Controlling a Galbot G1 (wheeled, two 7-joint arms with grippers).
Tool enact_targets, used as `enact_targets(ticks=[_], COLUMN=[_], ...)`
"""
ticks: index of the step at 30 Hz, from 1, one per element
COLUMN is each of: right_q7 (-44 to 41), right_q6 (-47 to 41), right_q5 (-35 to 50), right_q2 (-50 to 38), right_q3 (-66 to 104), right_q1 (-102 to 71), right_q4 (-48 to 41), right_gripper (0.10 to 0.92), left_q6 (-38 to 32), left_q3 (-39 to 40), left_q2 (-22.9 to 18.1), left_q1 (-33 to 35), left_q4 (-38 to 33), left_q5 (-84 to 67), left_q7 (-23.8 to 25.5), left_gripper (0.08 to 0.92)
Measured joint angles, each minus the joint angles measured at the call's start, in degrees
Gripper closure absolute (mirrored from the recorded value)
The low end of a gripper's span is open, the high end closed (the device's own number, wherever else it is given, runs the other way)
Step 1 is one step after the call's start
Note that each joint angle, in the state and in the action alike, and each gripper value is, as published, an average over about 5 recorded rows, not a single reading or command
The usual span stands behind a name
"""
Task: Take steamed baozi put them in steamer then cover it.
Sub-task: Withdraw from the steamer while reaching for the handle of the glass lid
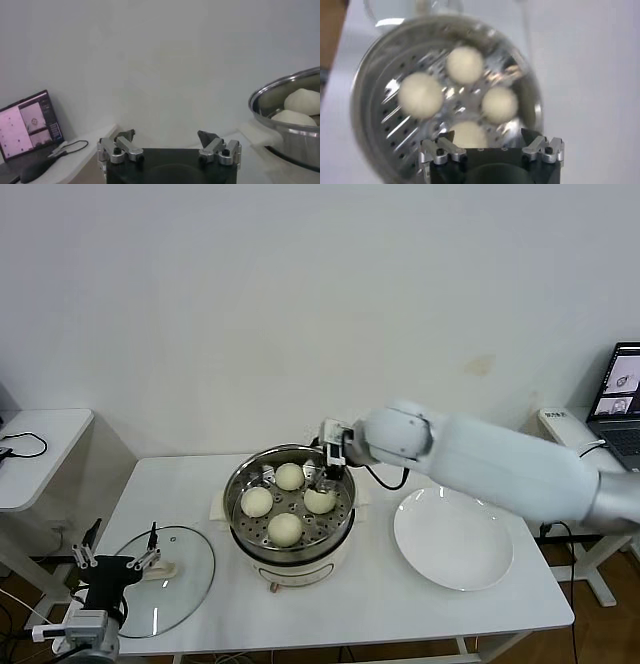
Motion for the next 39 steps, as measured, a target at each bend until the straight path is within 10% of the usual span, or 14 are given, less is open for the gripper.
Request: enact_targets(ticks=[17,39], right_q7=[12.5,9.9], right_q6=[31.5,39.9], right_q5=[-11.9,-15.6], right_q2=[5.3,22.2], right_q3=[52.3,92.4], right_q1=[-52.7,-88.0], right_q4=[5.3,9.0], right_gripper=[0.203,0.202], left_q6=[-4.1,-15.5], left_q3=[0.1,-4.0], left_q2=[-0.5,5.5], left_q1=[-0.9,3.2], left_q4=[5.2,20.7], left_q5=[7.2,60.4], left_q7=[-0.9,-3.9], left_gripper=[0.177,0.177])
